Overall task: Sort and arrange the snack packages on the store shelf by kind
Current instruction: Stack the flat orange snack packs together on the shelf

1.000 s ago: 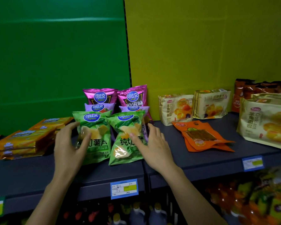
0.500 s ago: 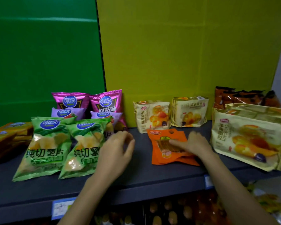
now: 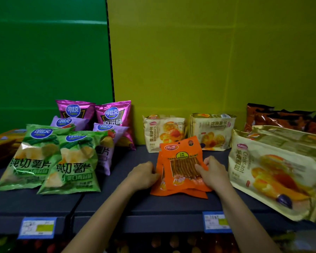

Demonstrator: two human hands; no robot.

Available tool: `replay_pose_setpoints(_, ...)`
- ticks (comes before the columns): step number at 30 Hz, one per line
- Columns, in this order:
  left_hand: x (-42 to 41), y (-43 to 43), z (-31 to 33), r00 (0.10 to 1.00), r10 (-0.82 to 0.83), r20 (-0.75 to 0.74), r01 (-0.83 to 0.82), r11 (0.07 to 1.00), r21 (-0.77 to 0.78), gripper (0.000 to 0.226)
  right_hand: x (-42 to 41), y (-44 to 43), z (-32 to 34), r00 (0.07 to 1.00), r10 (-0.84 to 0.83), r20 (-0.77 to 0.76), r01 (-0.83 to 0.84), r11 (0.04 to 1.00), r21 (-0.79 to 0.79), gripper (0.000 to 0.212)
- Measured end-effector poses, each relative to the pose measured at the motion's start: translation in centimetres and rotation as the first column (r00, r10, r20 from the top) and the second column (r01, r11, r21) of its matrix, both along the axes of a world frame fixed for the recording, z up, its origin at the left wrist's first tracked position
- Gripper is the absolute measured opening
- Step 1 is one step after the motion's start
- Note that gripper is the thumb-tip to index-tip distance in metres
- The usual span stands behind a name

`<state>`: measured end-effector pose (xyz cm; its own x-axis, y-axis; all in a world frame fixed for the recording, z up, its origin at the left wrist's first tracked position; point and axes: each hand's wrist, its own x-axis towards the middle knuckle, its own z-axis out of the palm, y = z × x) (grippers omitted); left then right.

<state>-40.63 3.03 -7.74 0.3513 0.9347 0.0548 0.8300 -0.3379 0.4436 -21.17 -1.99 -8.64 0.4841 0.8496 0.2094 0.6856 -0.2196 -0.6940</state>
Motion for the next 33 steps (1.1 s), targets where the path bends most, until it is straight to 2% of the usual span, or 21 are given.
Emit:
replay_pose_setpoints(3, 0.2, -0.2, 0.1, 0.987, 0.017, 0.16, -0.011, 0.999, -0.041, 0.01, 0.3, 0.1, -0.5, 1.0, 0.021, -0.009, -0.02, 0.997, 0.078, 0.015)
replay_pose_setpoints(5, 0.3, -0.2, 0.1, 0.957, 0.009, 0.29, 0.011, 0.998, -0.067, 0.011, 0.1, -0.2, -0.4, 1.0, 0.028, 0.01, -0.029, 0.989, 0.144, 0.014)
replay_pose_setpoints(8, 0.4, -1.5, 0.0, 0.842, 0.024, 0.539, 0.016, 0.997, -0.07, 0.019, -0.6, -1.2, 0.2, 0.997, 0.022, 0.076, -0.043, 0.959, 0.279, 0.016)
replay_pose_setpoints(10, 0.1, -2.8, 0.1, 0.754, -0.004, 0.657, 0.003, 1.0, 0.003, 0.021, -1.0, -1.8, 0.9, 0.995, 0.005, 0.104, -0.043, 0.928, 0.371, 0.016)
replay_pose_setpoints(12, -0.9, -3.7, 0.7, 0.722, -0.06, 0.689, -0.038, 0.991, 0.125, 0.02, -1.4, -2.4, 1.6, 0.993, -0.003, 0.118, -0.052, 0.889, 0.456, 0.015)
replay_pose_setpoints(14, -2.8, -4.5, 1.9, 0.731, -0.097, 0.675, -0.102, 0.963, 0.249, 0.024, -1.7, -3.0, 2.7, 0.996, 0.016, 0.093, -0.063, 0.847, 0.529, 0.015)
replay_pose_setpoints(16, -5.2, -5.5, 3.1, 0.715, -0.109, 0.691, -0.162, 0.935, 0.316, 0.025, -2.2, -3.5, 3.9, 0.997, 0.066, 0.048, -0.082, 0.813, 0.577, 0.014)
replay_pose_setpoints(18, -7.9, -6.9, 4.4, 0.68, -0.062, 0.73, -0.217, 0.935, 0.281, 0.021, -3.1, -4.0, 4.9, 0.992, 0.128, 0.021, -0.115, 0.79, 0.602, 0.013)
replay_pose_setpoints(20, -11.0, -7.8, 5.3, 0.606, -0.01, 0.795, -0.29, 0.928, 0.233, 0.02, -4.4, -4.1, 5.7, 0.982, 0.188, 0.015, -0.157, 0.77, 0.619, 0.013)
replay_pose_setpoints(25, -20.2, -9.6, 5.8, 0.483, 0.084, 0.872, -0.526, 0.823, 0.212, 0.026, -9.6, -3.5, 7.2, 0.953, 0.301, 0.03, -0.25, 0.73, 0.636, 0.013)
replay_pose_setpoints(28, -25.7, -11.3, 5.6, 0.395, 0.178, 0.901, -0.635, 0.762, 0.128, 0.023, -13.9, -3.0, 7.7, 0.925, 0.379, 0.033, -0.312, 0.706, 0.636, 0.013)
replay_pose_setpoints(30, -29.4, -12.5, 5.4, 0.364, 0.247, 0.898, -0.666, 0.743, 0.065, 0.013, -17.1, -2.8, 7.8, 0.904, 0.426, 0.04, -0.351, 0.684, 0.64, 0.014)
replay_pose_setpoints(33, -35.1, -14.0, 5.2, 0.341, 0.312, 0.887, -0.719, 0.695, 0.032, 0.016, -22.4, -2.4, 7.8, 0.88, 0.474, 0.032, -0.38, 0.662, 0.646, 0.016)
